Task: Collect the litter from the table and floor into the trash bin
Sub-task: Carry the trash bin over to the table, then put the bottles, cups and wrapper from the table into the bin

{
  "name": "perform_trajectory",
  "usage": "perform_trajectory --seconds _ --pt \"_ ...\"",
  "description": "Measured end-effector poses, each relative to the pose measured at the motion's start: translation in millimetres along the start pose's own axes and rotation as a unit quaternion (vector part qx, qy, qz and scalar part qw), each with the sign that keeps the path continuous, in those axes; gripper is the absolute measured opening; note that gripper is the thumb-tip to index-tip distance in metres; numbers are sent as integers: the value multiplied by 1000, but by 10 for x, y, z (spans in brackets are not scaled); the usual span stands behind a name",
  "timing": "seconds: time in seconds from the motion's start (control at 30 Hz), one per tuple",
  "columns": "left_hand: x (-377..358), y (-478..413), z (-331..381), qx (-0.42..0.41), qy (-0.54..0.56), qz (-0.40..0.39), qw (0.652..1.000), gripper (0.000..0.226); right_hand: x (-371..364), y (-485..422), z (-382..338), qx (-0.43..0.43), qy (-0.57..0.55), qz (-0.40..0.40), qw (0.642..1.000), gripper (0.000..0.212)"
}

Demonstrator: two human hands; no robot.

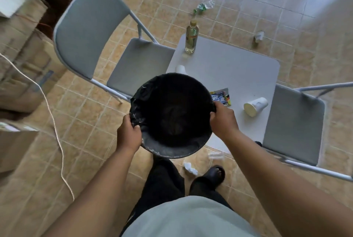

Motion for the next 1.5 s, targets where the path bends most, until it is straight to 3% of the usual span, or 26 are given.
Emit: perform_trajectory --seconds 0.37,0.53,0.67,0.77,0.9,1.07,1.17,1.5 --pt "-128 -135 -5 -15 -10 -2 1000 26 -72 -84 86 1 -24 -2 1000 26" --pt "-136 -213 31 -36 -46 19 998 46 -139 -31 112 -2 -39 -7 999 35" --pt "-181 -153 214 -164 -159 37 973 83 -118 -51 163 7 -85 19 996 29" --pt "-281 -110 318 -264 -232 28 936 88 5 -185 303 -9 -104 104 989 27" --pt "-389 -121 301 -279 -288 24 916 86 -46 -534 452 -22 -18 118 993 25" --pt "-413 -135 281 -286 -294 41 911 84 -438 -832 432 74 165 -48 982 51" --pt "-415 -134 276 -295 -293 48 908 83 -609 -906 440 120 228 -91 962 43" --pt "-408 -136 297 -303 -283 69 908 80 -620 -1088 671 137 210 -30 968 32"
Point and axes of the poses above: each hand's wrist, its own y-axis away from the middle knuckle, its own x-axis out of the back of the hand, z = x × y, the point moved 7 cm from there along -y, towards the middle knuckle, and after that the axes turned 6 degrees about z, right-handed, at the moved point
